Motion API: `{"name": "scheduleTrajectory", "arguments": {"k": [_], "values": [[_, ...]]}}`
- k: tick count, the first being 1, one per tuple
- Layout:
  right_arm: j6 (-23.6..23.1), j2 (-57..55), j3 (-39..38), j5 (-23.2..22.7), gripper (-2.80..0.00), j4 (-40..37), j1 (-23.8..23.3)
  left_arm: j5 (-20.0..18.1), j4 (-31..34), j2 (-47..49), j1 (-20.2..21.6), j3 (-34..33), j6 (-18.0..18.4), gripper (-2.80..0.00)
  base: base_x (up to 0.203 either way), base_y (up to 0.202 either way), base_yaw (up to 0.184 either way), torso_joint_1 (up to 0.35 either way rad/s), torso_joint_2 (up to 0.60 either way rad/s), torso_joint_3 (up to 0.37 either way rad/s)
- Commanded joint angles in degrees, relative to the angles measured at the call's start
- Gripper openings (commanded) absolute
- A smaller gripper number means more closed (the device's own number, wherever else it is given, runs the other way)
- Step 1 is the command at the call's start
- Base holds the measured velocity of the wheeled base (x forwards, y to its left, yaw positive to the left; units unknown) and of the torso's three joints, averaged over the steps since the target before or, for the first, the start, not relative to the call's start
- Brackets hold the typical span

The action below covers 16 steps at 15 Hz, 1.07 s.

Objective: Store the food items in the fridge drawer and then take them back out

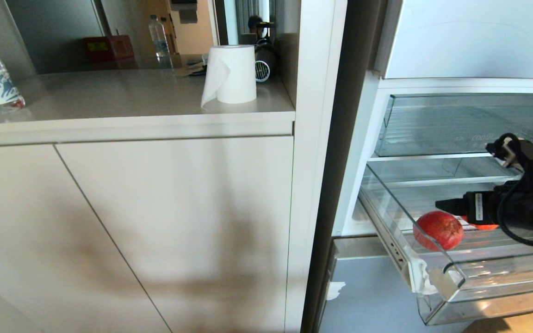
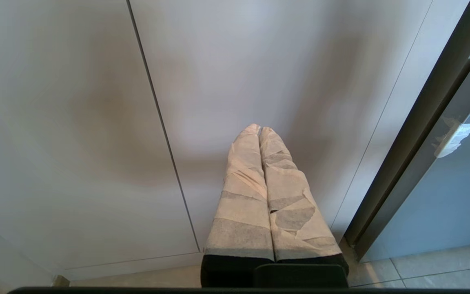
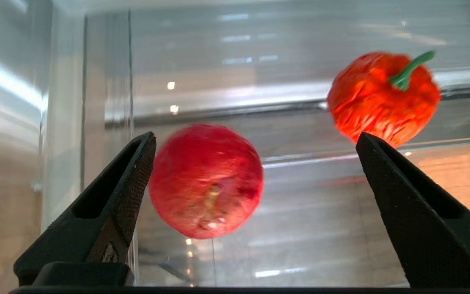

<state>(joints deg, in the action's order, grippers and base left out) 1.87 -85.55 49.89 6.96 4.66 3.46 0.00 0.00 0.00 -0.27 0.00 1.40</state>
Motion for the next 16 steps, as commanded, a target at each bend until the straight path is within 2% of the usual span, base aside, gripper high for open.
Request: {"name": "scheduleTrajectory", "arguments": {"k": [1,3,7,9,13,16], "values": [[-0.7,0.7,-1.2,-0.4,0.00,0.0,0.1,0.0,0.0,0.1,0.0,0.0,0.0,-2.80,0.000,0.000,0.000,0.000,0.00,0.000],[-3.5,-0.1,-2.8,-0.8,0.00,0.0,0.1,0.0,0.0,0.0,0.0,0.0,0.0,-2.80,0.000,0.000,0.000,0.000,0.00,0.000],[-3.9,-2.3,-2.4,-0.3,0.00,-1.9,-0.8,0.0,0.0,0.1,0.0,0.0,0.0,-2.80,0.000,0.000,0.000,0.000,0.00,0.000],[-3.9,-4.3,-0.9,-0.2,0.00,-1.8,-2.9,0.0,0.0,0.0,0.0,0.0,0.0,-2.80,0.000,0.000,0.000,0.000,0.00,0.000],[-3.4,-8.6,6.5,1.0,0.00,-1.6,-10.5,0.0,0.0,0.0,0.0,0.0,0.0,-2.80,0.000,0.000,0.000,0.000,0.00,0.000],[-2.2,-8.5,8.4,2.4,0.00,-1.3,-11.9,0.0,0.0,0.1,0.0,0.0,0.0,-2.80,0.000,0.000,0.000,0.000,0.00,0.000]]}}
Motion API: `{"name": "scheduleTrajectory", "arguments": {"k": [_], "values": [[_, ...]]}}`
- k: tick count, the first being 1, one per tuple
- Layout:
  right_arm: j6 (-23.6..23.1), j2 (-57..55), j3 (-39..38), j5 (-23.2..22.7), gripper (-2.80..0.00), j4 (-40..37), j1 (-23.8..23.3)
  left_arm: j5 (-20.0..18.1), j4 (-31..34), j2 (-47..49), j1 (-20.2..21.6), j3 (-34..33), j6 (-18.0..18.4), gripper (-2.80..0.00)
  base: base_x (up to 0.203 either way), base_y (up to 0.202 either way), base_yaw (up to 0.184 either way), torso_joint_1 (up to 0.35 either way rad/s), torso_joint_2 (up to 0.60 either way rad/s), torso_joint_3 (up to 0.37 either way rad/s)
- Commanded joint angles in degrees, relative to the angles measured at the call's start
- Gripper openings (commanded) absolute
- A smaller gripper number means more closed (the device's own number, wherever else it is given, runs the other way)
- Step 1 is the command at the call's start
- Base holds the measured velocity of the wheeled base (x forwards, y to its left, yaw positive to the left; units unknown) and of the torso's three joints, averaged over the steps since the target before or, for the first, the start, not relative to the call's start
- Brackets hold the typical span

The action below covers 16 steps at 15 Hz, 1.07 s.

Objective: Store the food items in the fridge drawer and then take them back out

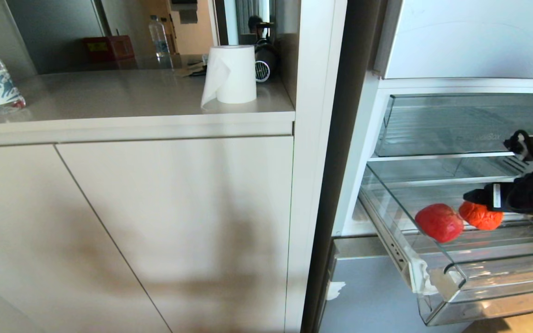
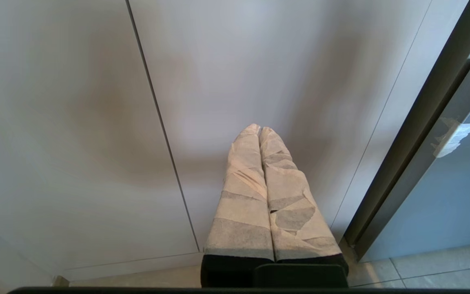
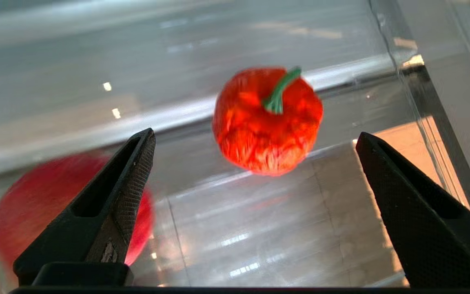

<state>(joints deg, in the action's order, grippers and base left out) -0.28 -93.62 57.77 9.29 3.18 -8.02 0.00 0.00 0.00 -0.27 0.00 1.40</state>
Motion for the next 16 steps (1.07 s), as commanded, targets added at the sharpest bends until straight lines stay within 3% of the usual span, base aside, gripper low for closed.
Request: {"name": "scheduleTrajectory", "arguments": {"k": [1,3,5,9,16], "values": [[0.3,0.7,0.2,-0.2,0.00,0.4,-0.4,0.0,0.0,0.1,0.0,0.0,0.0,-2.80,0.000,0.000,0.000,0.000,0.00,0.000],[0.4,2.9,-0.5,-1.3,0.00,0.4,0.0,0.0,0.0,0.1,0.0,0.0,0.0,-2.80,0.000,0.000,0.000,0.000,0.00,0.000],[0.1,6.2,-2.0,-5.6,0.00,-0.3,1.7,0.0,0.0,0.0,0.0,0.0,0.0,-2.80,0.000,0.000,0.000,0.000,0.00,0.000],[0.2,8.3,-2.0,-14.3,0.00,-9.6,5.6,0.0,0.0,0.0,0.0,0.0,0.0,-2.80,0.000,0.000,0.000,0.000,0.00,0.000],[1.4,7.1,-1.4,-18.5,0.00,-16.8,11.0,0.0,0.0,0.1,0.0,0.0,0.0,-2.80,0.000,0.000,0.000,0.000,0.00,0.000]]}}
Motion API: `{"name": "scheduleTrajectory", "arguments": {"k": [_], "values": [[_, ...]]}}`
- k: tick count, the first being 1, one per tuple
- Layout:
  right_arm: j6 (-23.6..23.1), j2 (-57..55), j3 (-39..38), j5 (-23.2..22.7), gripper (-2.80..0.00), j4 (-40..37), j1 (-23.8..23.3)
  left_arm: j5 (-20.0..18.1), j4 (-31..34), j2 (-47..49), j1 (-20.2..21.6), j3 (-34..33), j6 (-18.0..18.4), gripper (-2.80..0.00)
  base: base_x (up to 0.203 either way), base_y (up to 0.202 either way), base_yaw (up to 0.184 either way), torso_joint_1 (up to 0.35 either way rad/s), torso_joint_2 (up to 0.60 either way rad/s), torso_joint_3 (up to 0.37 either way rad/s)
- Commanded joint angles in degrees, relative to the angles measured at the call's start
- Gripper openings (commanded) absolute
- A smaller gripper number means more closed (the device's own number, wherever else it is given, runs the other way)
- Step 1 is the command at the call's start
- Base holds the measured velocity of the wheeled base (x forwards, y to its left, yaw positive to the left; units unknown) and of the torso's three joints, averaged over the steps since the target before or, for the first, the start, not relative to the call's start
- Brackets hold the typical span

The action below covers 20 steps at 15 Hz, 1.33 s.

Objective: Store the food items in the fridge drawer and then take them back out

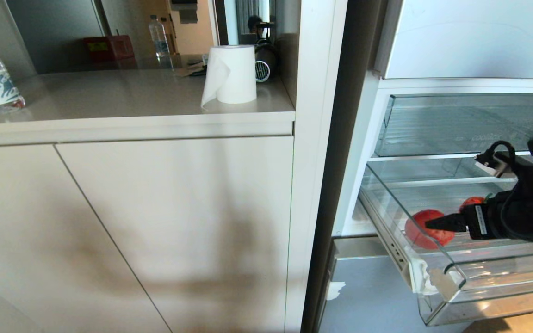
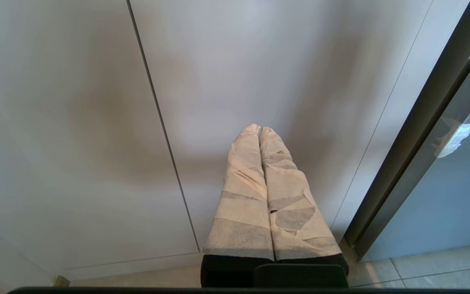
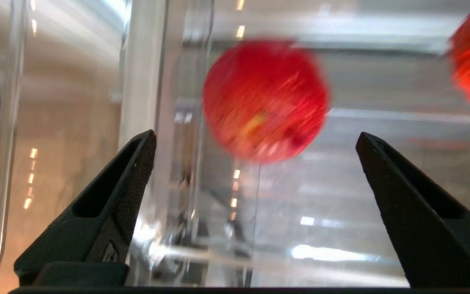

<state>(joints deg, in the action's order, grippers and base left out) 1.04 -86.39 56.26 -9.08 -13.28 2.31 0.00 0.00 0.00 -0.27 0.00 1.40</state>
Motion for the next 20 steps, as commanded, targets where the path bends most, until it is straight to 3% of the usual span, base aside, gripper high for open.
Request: {"name": "scheduleTrajectory", "arguments": {"k": [1,8,12,15,20], "values": [[-0.1,-0.3,0.7,-0.1,0.00,-1.7,1.1,0.0,0.0,0.1,0.0,0.0,0.0,-2.80,0.000,0.000,0.000,0.000,0.00,0.000],[-0.1,-7.2,2.2,4.9,0.00,-1.2,1.1,0.0,0.0,0.1,0.0,0.0,0.0,-2.80,0.000,0.000,0.000,0.000,0.00,0.000],[0.3,-12.0,2.6,12.1,0.00,8.7,0.7,0.0,0.0,0.1,0.0,0.0,0.0,-2.80,0.000,0.000,0.000,0.000,0.00,0.000],[1.7,-11.6,3.3,16.5,0.00,17.8,-3.1,0.0,0.0,0.0,0.0,0.0,0.0,-2.80,0.000,0.000,0.000,0.000,0.00,0.000],[0.9,-7.3,3.1,18.0,0.00,16.6,-5.9,0.0,0.0,0.1,0.0,0.0,0.0,-2.80,0.000,0.000,0.000,0.000,0.00,0.000]]}}
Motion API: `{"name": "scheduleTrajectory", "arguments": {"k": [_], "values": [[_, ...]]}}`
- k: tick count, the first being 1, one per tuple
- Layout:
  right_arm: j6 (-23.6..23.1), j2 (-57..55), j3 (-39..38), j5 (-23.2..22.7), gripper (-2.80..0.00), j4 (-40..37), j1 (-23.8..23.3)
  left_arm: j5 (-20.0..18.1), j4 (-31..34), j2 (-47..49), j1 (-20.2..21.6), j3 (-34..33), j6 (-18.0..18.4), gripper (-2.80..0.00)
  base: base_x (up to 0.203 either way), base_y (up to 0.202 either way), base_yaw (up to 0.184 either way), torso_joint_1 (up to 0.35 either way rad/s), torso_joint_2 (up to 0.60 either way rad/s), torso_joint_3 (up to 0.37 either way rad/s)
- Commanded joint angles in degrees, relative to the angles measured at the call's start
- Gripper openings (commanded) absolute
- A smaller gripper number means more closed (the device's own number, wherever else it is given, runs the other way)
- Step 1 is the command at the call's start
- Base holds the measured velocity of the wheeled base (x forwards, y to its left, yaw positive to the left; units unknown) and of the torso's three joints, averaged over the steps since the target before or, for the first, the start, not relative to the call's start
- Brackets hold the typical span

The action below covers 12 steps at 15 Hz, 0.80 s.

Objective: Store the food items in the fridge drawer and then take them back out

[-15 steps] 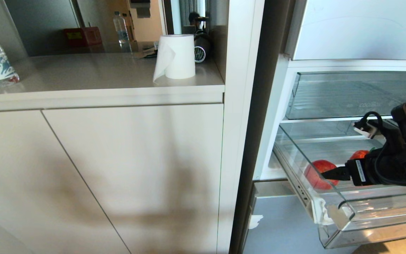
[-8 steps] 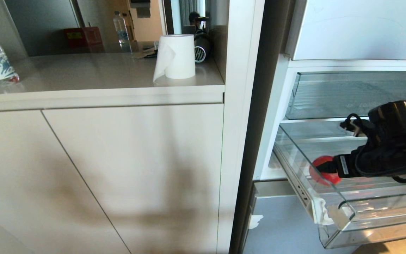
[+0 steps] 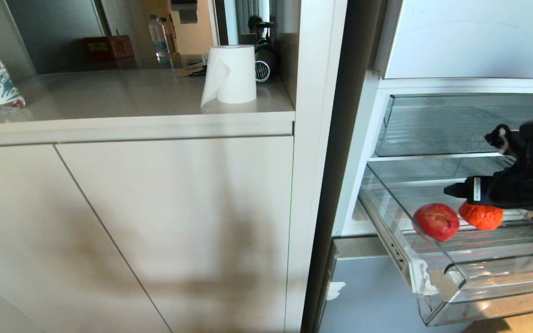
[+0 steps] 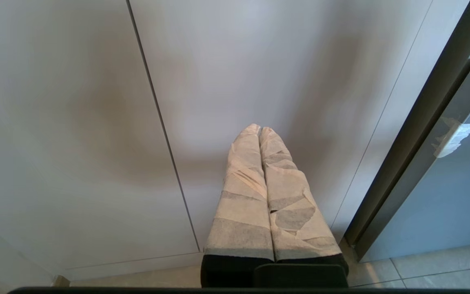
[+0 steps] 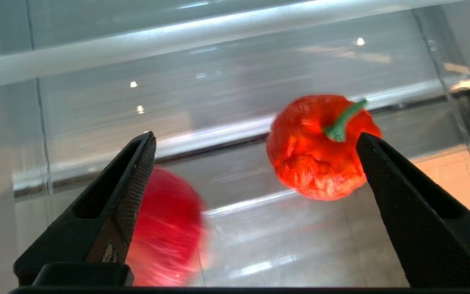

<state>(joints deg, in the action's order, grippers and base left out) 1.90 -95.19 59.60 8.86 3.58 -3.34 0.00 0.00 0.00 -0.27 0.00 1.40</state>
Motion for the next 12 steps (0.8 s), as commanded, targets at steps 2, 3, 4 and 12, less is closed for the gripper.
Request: {"name": "scheduleTrajectory", "arguments": {"k": [2,3,4,12], "values": [[-0.1,0.4,0.6,0.1,0.00,-0.7,-1.7,0.0,0.0,0.1,0.0,0.0,0.0,-2.80,0.000,0.000,0.000,0.000,0.00,0.000],[-0.1,-0.7,1.5,0.1,0.00,-0.5,-3.4,0.0,0.0,0.1,0.0,0.0,0.0,-2.80,0.000,0.000,0.000,0.000,0.00,0.000],[-0.2,-1.6,2.1,0.0,0.00,-0.5,-4.7,0.0,0.0,0.1,0.0,0.0,0.0,-2.80,0.000,0.000,0.000,0.000,0.00,0.000],[-0.1,-7.3,1.9,-1.0,0.00,-0.4,-6.7,0.0,0.0,0.0,0.0,0.0,0.0,-2.80,0.000,0.000,0.000,0.000,0.00,0.000]]}}
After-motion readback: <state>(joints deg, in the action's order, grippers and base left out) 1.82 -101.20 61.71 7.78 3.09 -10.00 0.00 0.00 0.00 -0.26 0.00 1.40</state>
